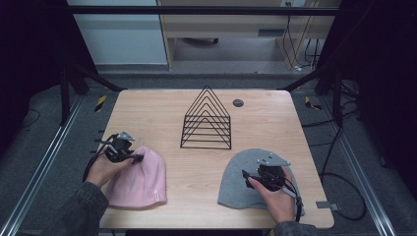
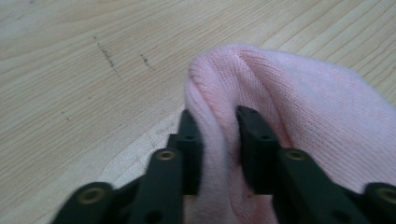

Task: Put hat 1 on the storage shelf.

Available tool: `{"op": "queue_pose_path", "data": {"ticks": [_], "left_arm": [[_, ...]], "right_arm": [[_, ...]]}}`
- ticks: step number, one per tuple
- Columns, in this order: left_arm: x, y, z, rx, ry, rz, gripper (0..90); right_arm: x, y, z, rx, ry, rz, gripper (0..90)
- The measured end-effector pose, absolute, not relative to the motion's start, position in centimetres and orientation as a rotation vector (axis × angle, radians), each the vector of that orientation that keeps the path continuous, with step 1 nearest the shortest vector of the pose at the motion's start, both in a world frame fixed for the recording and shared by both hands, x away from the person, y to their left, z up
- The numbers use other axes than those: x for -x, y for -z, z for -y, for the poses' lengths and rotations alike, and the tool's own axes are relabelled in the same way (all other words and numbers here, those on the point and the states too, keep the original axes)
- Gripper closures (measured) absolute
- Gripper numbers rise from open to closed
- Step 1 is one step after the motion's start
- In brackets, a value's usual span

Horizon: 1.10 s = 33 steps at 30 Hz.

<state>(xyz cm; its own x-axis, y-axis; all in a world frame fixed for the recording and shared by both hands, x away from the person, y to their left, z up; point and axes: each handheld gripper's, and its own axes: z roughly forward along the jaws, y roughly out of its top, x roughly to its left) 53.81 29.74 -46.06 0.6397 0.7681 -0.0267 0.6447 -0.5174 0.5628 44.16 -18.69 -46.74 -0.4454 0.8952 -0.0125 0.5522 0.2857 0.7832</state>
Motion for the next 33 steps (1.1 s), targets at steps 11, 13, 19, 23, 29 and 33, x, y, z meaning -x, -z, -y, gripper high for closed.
{"op": "queue_pose_path", "data": {"ticks": [11, 13, 19, 23, 29, 33], "left_arm": [[-49.0, 40.1, -28.4, -2.197, -0.557, -0.976, 77.7], [-47.5, 38.0, -28.1, -2.156, -0.606, -0.918, 78.0], [-45.9, 34.6, -27.8, -2.12, -0.682, -0.838, 78.4], [-45.8, 33.0, -27.9, -2.096, -0.702, -0.832, 78.5], [-46.0, 31.3, -27.5, -2.08, -0.719, -0.801, 78.5], [-46.5, 29.1, -26.8, -2.06, -0.708, -0.76, 78.6]], "right_arm": [[-44.1, 46.7, 19.0, -1.304, -0.998, -2.082, 23.4], [-44.0, 46.6, 19.0, -1.306, -1.0, -2.073, 23.5], [-43.9, 46.4, 18.5, -1.278, -1.002, -2.072, 23.5], [-43.7, 46.1, 17.8, -1.229, -1.013, -2.083, 24.7], [-43.4, 45.6, 16.8, -1.154, -1.057, -2.098, 29.2], [-43.9, 43.3, 14.6, -1.042, -1.092, -2.128, 30.9]]}}
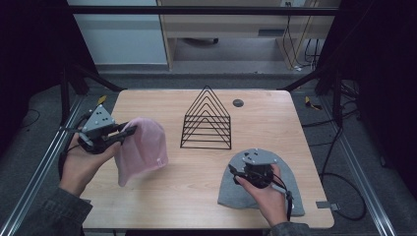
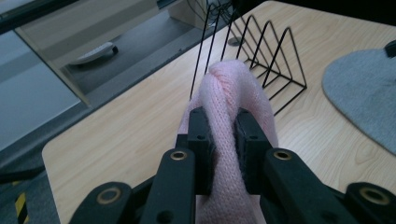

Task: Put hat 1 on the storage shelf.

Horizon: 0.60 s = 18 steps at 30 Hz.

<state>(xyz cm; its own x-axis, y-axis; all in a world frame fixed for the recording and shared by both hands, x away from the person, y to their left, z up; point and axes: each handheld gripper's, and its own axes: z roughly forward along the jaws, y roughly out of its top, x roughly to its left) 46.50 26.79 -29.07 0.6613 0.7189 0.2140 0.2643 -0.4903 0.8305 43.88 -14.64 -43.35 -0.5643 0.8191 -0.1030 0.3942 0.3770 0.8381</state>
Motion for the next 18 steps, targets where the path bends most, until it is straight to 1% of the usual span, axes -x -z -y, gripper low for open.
{"op": "queue_pose_path", "data": {"ticks": [2, 4, 6, 7, 9, 10, 13, 15, 18], "left_arm": [[-46.8, 28.4, -26.4, -2.062, -0.712, -0.74, 78.6], [-47.2, 28.0, -26.1, -2.053, -0.699, -0.727, 78.6], [-47.4, 27.4, -25.8, -2.04, -0.693, -0.718, 78.7], [-47.6, 27.1, -25.5, -2.022, -0.687, -0.714, 78.6], [-47.7, 26.5, -25.2, -2.016, -0.678, -0.704, 78.6], [-47.9, 25.8, -24.7, -2.026, -0.674, -0.684, 78.6], [-48.2, 25.2, -24.4, -2.03, -0.669, -0.669, 78.6], [-48.8, 24.3, -24.2, -2.022, -0.625, -0.651, 78.6], [-49.2, 23.2, -24.1, -2.026, -0.613, -0.64, 78.6]], "right_arm": [[-44.1, 42.8, 14.0, -1.019, -1.101, -2.142, 30.9], [-44.7, 40.8, 11.8, -0.93, -1.123, -2.177, 30.6], [-44.8, 40.2, 11.2, -0.903, -1.132, -2.186, 30.4], [-45.0, 38.9, 10.1, -0.873, -1.171, -2.194, 30.4], [-45.1, 38.4, 9.6, -0.848, -1.187, -2.203, 30.5], [-45.3, 37.5, 8.6, -0.809, -1.194, -2.225, 30.3], [-45.5, 36.9, 7.6, -0.769, -1.184, -2.247, 29.8], [-45.7, 36.5, 6.6, -0.75, -1.192, -2.272, 29.9], [-46.0, 36.3, 5.9, -0.756, -1.195, -2.296, 29.1]]}}
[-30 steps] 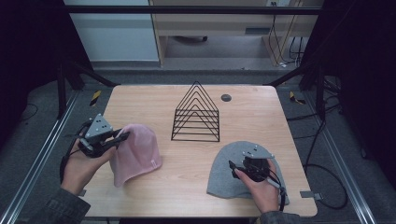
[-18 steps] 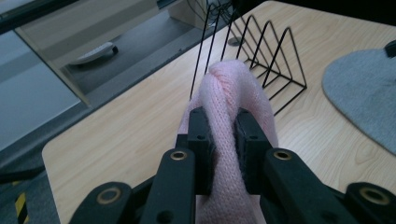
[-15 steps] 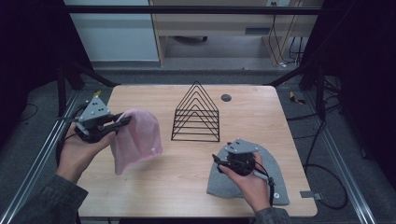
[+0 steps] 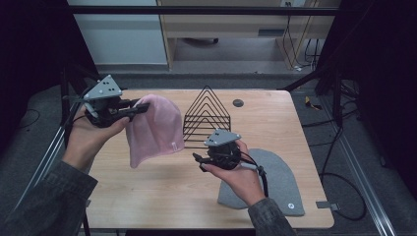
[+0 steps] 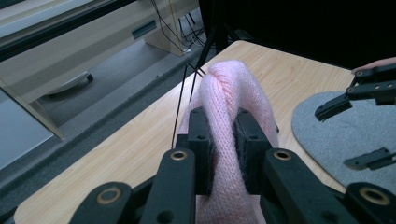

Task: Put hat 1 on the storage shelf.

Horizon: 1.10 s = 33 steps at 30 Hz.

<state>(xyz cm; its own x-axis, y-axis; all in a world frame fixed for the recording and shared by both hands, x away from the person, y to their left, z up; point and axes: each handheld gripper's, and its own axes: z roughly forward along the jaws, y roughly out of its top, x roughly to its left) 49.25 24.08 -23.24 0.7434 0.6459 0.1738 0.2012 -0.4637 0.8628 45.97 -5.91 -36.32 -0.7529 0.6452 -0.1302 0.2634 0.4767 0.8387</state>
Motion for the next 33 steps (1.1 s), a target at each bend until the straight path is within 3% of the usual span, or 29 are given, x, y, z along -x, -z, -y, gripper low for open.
{"op": "queue_pose_path", "data": {"ticks": [7, 13, 24, 29, 32, 33], "left_arm": [[-49.8, 21.6, -23.9, -2.035, -0.611, -0.592, 78.6], [-49.6, 20.2, -23.5, -2.033, -0.606, -0.559, 78.5], [-48.9, 19.2, -22.2, -2.026, -0.581, -0.504, 78.4], [-49.4, 18.8, -22.1, -2.009, -0.577, -0.501, 78.4], [-50.1, 18.4, -22.3, -2.001, -0.576, -0.51, 78.4], [-50.1, 18.4, -22.3, -2.001, -0.576, -0.51, 78.4]], "right_arm": [[-46.8, 35.7, 5.3, -0.735, -1.207, -2.337, 27.1], [-47.7, 34.4, 4.3, -0.685, -1.248, -2.349, 33.9], [-49.4, 33.6, 3.2, -0.7, -1.281, -2.394, 35.1], [-49.7, 32.8, 3.0, -0.655, -1.303, -2.413, 62.4], [-50.3, 32.0, 3.5, -0.669, -1.317, -2.389, 75.2], [-50.3, 32.0, 3.5, -0.669, -1.317, -2.389, 75.2]]}}
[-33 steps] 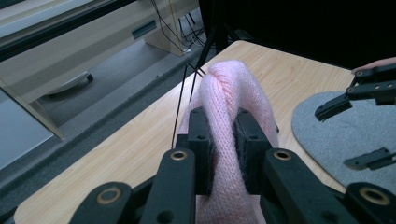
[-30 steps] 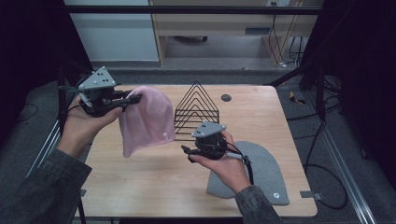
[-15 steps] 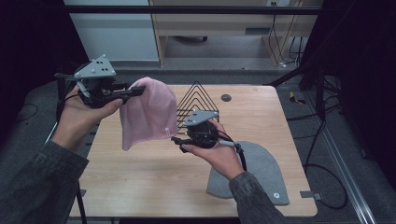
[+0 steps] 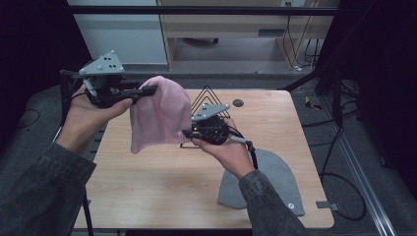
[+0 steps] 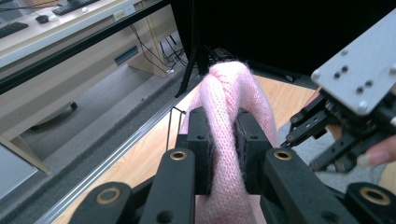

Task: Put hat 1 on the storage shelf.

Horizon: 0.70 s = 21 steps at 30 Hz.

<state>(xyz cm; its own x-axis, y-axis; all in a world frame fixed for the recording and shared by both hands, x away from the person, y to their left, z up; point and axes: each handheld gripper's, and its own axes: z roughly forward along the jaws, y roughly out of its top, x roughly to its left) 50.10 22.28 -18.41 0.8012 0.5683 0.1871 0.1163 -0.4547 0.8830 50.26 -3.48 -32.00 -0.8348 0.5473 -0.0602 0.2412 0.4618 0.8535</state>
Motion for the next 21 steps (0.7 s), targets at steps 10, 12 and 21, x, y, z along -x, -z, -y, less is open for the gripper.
{"op": "queue_pose_path", "data": {"ticks": [10, 12, 21], "left_arm": [[-53.5, 17.7, -22.0, -1.923, -0.551, -0.553, 78.1], [-53.8, 17.6, -21.9, -1.922, -0.553, -0.555, 78.1], [-55.4, 17.3, -21.0, -1.934, -0.557, -0.548, 77.9]], "right_arm": [[-53.0, 28.6, 6.1, -0.668, -1.305, -2.38, 81.0], [-53.3, 28.5, 6.4, -0.671, -1.312, -2.378, 81.0], [-55.0, 28.2, 7.4, -0.69, -1.325, -2.382, 81.3]]}}
